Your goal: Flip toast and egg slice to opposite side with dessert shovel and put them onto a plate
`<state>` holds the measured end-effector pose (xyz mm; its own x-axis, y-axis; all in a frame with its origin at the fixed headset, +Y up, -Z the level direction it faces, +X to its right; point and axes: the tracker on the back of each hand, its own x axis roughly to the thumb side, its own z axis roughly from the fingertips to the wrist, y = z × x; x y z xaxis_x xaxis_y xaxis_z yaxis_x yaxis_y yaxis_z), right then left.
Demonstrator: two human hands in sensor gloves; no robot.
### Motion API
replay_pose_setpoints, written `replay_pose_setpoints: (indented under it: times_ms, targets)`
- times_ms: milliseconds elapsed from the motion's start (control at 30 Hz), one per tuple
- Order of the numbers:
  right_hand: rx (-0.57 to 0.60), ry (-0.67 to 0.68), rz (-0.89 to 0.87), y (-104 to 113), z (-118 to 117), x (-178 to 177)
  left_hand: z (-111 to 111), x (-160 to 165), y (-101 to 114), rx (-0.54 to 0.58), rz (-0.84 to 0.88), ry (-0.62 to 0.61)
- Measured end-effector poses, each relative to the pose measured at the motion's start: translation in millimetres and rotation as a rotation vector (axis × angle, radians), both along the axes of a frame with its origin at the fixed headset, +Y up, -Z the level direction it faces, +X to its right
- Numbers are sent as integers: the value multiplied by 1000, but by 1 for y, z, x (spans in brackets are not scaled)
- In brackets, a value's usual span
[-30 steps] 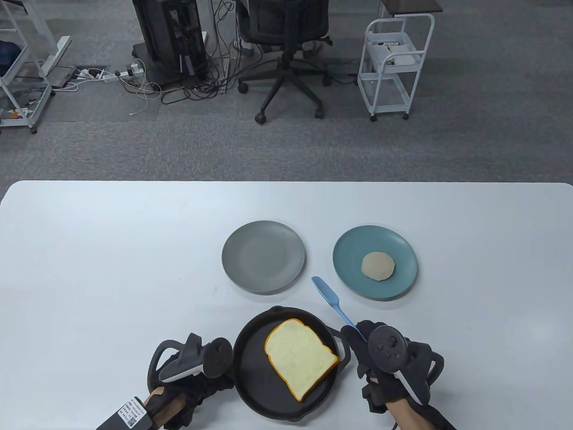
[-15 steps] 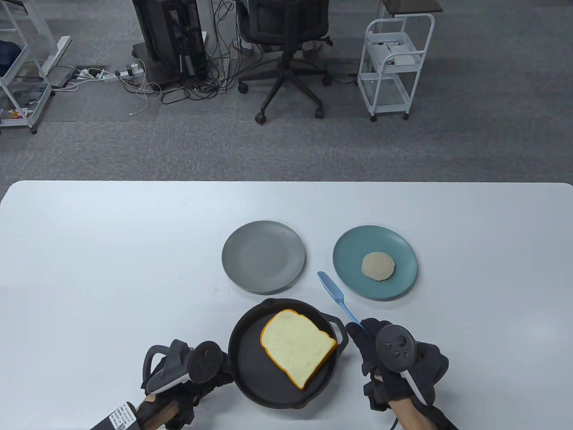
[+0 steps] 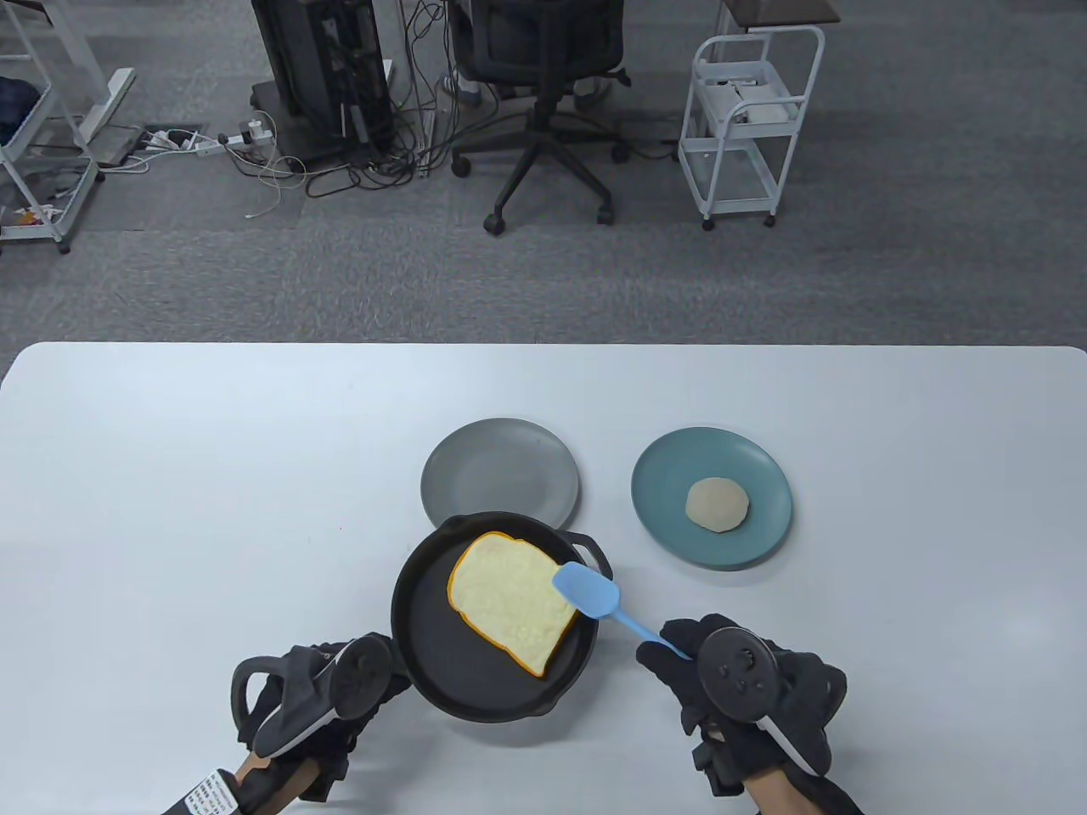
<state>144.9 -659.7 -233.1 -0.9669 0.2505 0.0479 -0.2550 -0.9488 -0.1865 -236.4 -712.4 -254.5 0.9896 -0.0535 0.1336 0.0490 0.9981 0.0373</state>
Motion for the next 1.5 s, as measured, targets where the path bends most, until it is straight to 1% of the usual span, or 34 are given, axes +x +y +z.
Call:
replay_pose_setpoints:
  times_ms: [100,367,467,567,700,800,967,1000,1033,1100,1167,1200,1267,1400,1500]
  targets:
    - [-42,5,100,0,2,-7,1,0,1,6,-14,14]
    - [-24,3,307,9,16,-32,4,5,1,10,-55,24]
    - [-50,-10,354,9,19,-36,5,5,1,12,-55,26]
    - [-56,-5,382,5,20,-42,6,7,1,19,-57,18]
    - [-57,0,415,-1,19,-50,7,9,1,-30,4,5]
    - [-54,3,410,-5,18,-50,10,11,1,-42,42,-13]
    - [-68,-9,396,-5,17,-48,12,14,2,-39,37,-17]
    - [-88,-22,398,-1,20,-49,13,15,2,-26,27,-19]
    - [-80,-32,407,2,22,-50,14,16,3,-24,15,-18]
    - [-49,-62,480,8,29,-58,19,21,5,0,11,-23]
    - [-76,-83,501,7,30,-62,22,24,8,29,-16,-29]
    - [-95,-73,506,4,29,-62,24,25,9,41,-25,-40]
    - [-88,-39,478,-1,24,-57,25,23,9,21,-1,-39]
    - [-51,19,297,-12,10,-37,18,14,8,-49,86,-26]
    - [-25,46,212,-20,3,-30,16,13,5,-87,109,-18]
